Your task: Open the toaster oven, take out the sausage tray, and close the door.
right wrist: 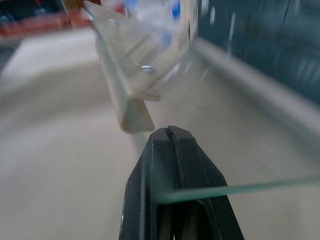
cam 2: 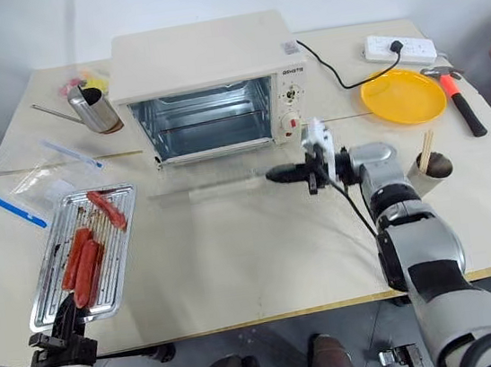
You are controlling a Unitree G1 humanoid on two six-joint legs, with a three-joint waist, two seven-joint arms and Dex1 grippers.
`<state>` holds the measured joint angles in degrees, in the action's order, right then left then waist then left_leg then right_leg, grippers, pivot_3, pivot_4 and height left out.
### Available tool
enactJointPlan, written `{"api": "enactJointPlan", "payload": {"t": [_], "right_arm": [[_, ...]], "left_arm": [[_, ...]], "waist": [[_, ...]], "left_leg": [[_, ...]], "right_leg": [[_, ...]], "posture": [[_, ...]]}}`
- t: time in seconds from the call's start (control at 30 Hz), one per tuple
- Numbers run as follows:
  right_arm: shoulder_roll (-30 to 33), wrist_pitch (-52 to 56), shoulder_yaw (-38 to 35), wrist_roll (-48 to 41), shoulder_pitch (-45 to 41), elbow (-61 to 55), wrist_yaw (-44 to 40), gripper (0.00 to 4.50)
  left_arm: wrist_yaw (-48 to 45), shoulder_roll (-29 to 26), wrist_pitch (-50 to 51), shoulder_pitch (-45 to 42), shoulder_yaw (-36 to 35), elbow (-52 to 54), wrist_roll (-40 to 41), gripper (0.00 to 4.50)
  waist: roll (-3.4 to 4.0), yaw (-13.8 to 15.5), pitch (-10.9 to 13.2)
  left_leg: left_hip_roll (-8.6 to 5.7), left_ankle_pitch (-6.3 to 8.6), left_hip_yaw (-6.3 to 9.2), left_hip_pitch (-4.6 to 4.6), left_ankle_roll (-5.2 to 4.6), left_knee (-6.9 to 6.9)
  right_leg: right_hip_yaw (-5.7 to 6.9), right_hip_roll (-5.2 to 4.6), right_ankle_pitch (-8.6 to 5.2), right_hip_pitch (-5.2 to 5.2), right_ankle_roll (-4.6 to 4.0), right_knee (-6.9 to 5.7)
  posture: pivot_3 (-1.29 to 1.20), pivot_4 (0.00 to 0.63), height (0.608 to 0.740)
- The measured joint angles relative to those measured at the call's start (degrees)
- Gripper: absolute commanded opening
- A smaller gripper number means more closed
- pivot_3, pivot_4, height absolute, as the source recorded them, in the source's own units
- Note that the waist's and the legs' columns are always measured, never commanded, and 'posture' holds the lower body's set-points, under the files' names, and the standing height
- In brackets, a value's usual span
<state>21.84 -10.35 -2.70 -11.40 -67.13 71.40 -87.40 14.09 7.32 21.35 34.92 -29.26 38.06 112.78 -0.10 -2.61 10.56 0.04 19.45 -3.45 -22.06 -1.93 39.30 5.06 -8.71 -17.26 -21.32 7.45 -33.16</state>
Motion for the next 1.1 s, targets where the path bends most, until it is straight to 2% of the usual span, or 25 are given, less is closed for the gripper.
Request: {"api": "enactJointPlan", "payload": {"t": [0.33,0.53,0.7,0.83,0.9,0.93,1.1], "right_arm": [[-0.05,0.68,-2.57,-0.12,-5.93,0.07,0.41,0.02],[-0.79,0.26,-3.32,1.13,-11.84,1.32,4.55,0.02],[-0.43,3.61,-1.93,2.56,-12.30,0.66,1.20,0.02],[5.65,12.63,7.29,-5.09,-5.98,-12.68,-0.66,0.92],[10.82,15.99,12.92,-12.53,-0.76,-21.17,-0.76,1.69],[12.54,16.70,14.75,-15.22,1.01,-23.49,-0.78,1.94],[20.81,17.41,20.81,-27.27,7.58,-31.09,-0.84,3.70]], "left_arm": [[-0.51,-0.04,0.03,0.27,0.02,0.00,0.00,0.00],[-1.06,-0.77,3.02,1.91,1.59,-0.93,-0.11,0.00],[-3.48,-3.08,7.49,4.50,3.55,-0.94,-0.14,0.00],[-5.39,-7.48,11.32,5.75,5.17,-1.02,-0.17,0.00],[-6.00,-9.20,12.19,5.85,5.48,-1.50,-0.17,0.00],[-6.11,-10.34,12.51,5.87,5.53,-1.97,-0.17,0.00],[-6.10,-15.40,14.63,3.14,6.14,-4.06,-0.28,0.00]], "waist": [[0.00,-0.52,0.00],[-0.02,-0.63,0.00],[-0.01,-0.72,0.00],[0.08,-0.41,0.04],[0.16,-0.18,0.07],[0.22,-0.17,0.10],[0.58,0.75,0.32]], "left_leg": [[0.00,0.07,0.00,-0.03,0.01,-0.01],[0.05,0.10,0.05,-0.04,0.06,-0.06],[0.03,0.34,0.09,-0.04,0.14,-0.14],[-0.03,0.57,0.68,-0.09,0.11,-0.20],[-0.14,0.73,0.96,-0.12,0.09,-0.22],[-0.17,0.78,1.01,-0.13,0.09,-0.22],[-0.29,0.79,0.85,-0.21,-0.11,-0.08]], "right_leg": [[-0.21,0.03,-0.01,-0.07,-0.03,0.01],[-0.31,0.07,-0.06,-0.16,-0.12,-0.09],[-0.51,0.11,-0.13,-0.25,-0.25,-0.17],[-0.55,0.16,-0.19,-0.37,-0.37,-0.53],[-0.53,0.18,-0.22,-0.40,-0.42,-0.68],[-0.49,0.23,-0.23,-0.40,-0.43,-0.69],[0.31,0.54,-0.23,-0.31,-0.42,-0.61]], "posture": [[0.00,0.150,0.740],[0.00,0.150,0.740],[0.00,0.150,0.740],[0.00,0.150,0.740],[0.00,0.150,0.740],[0.00,0.150,0.740],[0.00,0.150,0.740]]}}
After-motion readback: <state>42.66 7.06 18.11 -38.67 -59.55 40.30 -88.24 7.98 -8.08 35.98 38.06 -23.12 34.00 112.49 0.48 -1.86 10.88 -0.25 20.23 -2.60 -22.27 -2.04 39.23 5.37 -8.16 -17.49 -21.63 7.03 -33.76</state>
